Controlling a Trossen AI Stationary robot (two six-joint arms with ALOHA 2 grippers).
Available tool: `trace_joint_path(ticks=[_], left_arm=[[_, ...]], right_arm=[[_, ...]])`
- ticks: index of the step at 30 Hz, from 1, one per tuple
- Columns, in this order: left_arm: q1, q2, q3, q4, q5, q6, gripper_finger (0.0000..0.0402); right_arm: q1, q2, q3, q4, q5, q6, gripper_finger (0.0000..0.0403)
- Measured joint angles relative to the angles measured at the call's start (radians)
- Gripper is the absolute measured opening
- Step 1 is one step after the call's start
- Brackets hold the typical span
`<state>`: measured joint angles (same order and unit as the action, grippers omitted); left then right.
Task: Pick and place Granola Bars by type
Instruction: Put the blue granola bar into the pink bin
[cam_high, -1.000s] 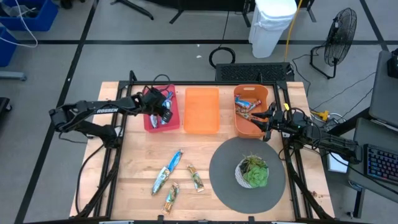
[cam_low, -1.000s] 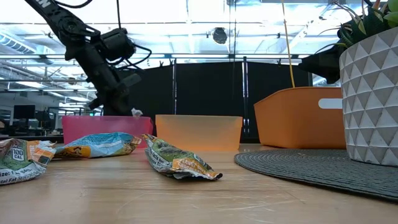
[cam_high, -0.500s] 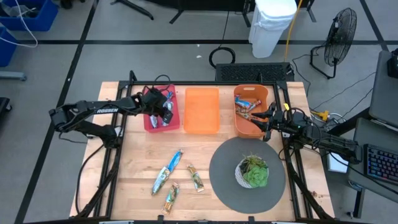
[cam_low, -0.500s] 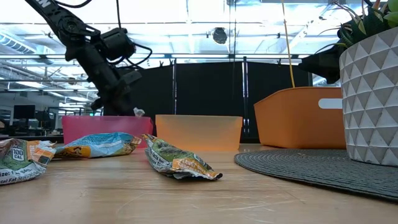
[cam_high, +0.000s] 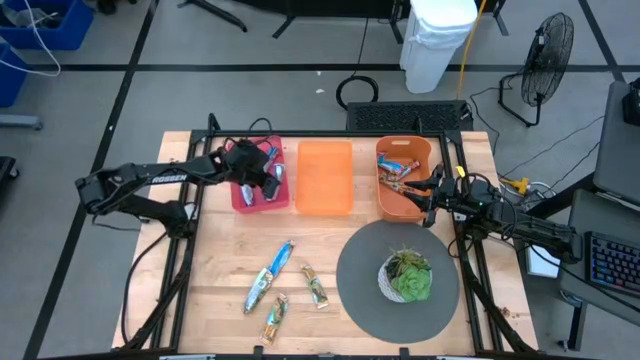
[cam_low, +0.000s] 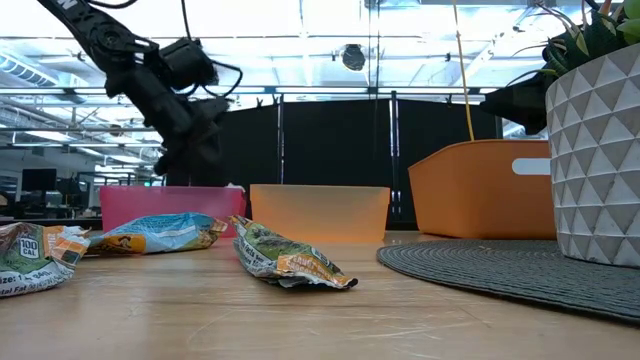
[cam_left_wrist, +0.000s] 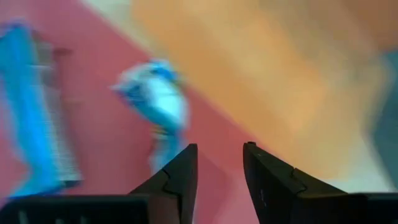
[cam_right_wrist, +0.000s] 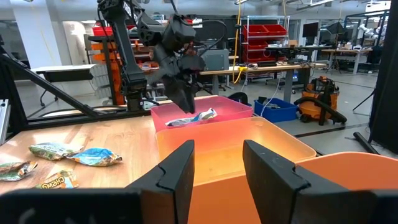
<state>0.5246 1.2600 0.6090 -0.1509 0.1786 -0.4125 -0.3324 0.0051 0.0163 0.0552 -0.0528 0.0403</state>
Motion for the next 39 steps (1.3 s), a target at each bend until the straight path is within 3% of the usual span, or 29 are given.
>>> trace_joint_path(ticks=[4, 10, 12, 15, 17, 20, 24, 31, 39], left_arm=[[-0.027, -0.073, 0.0, 0.0, 0.119, 0.03, 0.0124], [-0.113, -0.218, 0.001, 0.003, 0.125, 0.099, 0.0099], [-0.141, -0.25, 0.001, -0.001, 0.085, 0.093, 0.0093], [-0.167, -0.267, 0.001, -0.004, -0.071, 0.057, 0.0086], [-0.173, -0.25, 0.001, -0.015, -0.135, 0.051, 0.0079], [-0.173, -0.185, 0.0, -0.018, -0.147, 0.08, 0.0059], [-0.173, -0.083, 0.0, 0.004, -0.175, 0.097, 0.0009], [-0.171, 0.032, 0.0, 0.075, -0.182, 0.097, 0.0004], [-0.138, 0.061, 0.0, 0.068, -0.241, 0.074, 0.0004]], right_arm=[[0.0, 0.0, 0.0, 0.0, 0.0, 0.0, 0.0128], [0.0, 0.0, 0.0, 0.0, 0.0, 0.0, 0.0128], [0.0, 0.0, 0.0, 0.0, 0.0, 0.0, 0.0128], [0.0, 0.0, 0.0, 0.0, 0.0, 0.0, 0.0128], [0.0, 0.0, 0.0, 0.0, 0.0, 0.0, 0.0128], [0.0, 0.0, 0.0, 0.0, 0.0, 0.0, 0.0128], [0.0, 0.0, 0.0, 0.0, 0.0, 0.0, 0.0128], [0.0, 0.0, 0.0, 0.0, 0.0, 0.0, 0.0128], [0.0, 0.0, 0.0, 0.0, 0.0, 0.0, 0.0128]])
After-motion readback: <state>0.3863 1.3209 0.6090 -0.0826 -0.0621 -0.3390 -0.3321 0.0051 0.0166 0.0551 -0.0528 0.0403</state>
